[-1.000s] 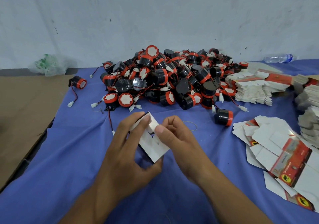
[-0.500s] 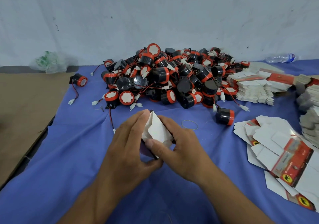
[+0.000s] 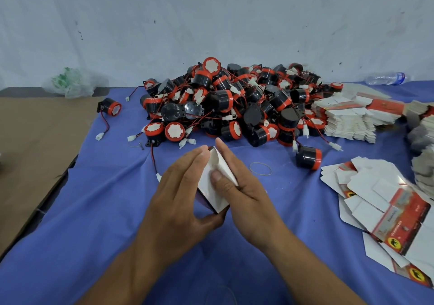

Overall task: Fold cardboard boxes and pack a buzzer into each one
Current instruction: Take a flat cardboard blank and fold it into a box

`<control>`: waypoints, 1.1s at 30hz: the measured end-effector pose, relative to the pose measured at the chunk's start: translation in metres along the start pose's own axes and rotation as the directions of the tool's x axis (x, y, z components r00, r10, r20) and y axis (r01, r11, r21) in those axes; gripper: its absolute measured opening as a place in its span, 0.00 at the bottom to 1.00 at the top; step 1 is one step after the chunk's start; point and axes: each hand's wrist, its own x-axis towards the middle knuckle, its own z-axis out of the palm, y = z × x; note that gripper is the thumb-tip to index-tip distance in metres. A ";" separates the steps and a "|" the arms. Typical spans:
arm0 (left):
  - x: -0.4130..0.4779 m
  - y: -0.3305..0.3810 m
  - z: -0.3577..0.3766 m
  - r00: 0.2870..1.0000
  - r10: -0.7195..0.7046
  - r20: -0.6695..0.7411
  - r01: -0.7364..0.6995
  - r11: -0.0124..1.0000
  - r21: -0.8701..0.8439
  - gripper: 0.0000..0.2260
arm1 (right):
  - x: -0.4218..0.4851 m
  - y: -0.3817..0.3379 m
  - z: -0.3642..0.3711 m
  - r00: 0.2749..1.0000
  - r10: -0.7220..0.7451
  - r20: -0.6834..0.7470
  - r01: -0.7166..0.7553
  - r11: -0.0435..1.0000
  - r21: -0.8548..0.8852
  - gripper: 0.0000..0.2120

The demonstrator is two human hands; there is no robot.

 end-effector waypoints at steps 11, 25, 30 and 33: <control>0.001 0.001 -0.001 1.000 -0.006 -0.011 0.007 1.000 0.013 0.32 | -0.004 -0.002 0.004 0.997 -0.054 -0.052 0.051 0.997 -0.055 0.24; 0.000 0.000 0.002 0.999 -0.040 -0.037 0.039 0.999 -0.012 0.37 | -0.003 0.001 0.002 0.969 -0.237 -0.074 0.162 0.829 -0.535 0.25; 0.000 -0.004 0.002 0.998 -0.040 -0.052 0.042 0.998 0.044 0.37 | 0.002 -0.007 -0.004 0.999 -0.018 0.043 0.021 0.998 -0.061 0.21; -0.002 -0.005 0.003 0.999 -0.036 -0.027 0.037 0.999 0.036 0.37 | 0.004 -0.008 -0.011 0.995 0.043 0.092 -0.063 0.972 0.228 0.20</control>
